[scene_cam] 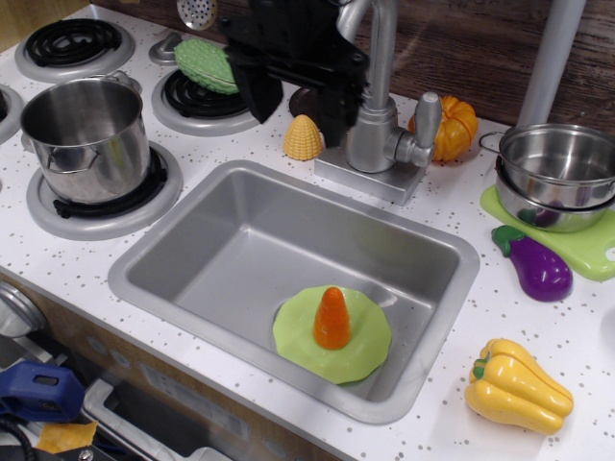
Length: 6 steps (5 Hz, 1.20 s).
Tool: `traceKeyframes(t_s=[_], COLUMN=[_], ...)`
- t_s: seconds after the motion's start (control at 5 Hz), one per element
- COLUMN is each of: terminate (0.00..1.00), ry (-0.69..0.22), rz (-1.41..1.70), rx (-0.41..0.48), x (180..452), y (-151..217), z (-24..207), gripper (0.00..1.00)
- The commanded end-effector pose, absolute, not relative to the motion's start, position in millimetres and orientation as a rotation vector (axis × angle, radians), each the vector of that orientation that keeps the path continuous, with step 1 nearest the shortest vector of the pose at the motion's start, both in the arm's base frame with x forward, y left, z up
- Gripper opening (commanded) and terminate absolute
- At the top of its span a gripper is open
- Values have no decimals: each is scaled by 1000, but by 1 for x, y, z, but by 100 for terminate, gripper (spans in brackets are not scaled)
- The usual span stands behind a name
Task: Turn faucet front to left
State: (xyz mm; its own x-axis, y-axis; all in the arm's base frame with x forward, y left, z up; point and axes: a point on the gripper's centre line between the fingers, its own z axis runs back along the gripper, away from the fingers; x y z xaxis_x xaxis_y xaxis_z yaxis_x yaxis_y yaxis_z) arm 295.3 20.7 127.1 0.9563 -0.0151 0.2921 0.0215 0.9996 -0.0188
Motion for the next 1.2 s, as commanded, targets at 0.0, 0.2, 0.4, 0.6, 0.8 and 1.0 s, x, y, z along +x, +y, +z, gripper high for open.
traceKeyframes(t_s=[0.0,0.2,0.4,0.6,0.8,1.0], terminate=[0,0,0,0,0,0], ry=[-421,-452,-468,-497,-499,-500], rz=[-24,-12,-29,-29,-1,8], rx=[-12,-19,-29,-35,11,20], x=[309,319,335,350,357,355], y=[29,26,31,33,31,34], z=[151,148,148,145,142,140], gripper=[100,100,100,100,0,0])
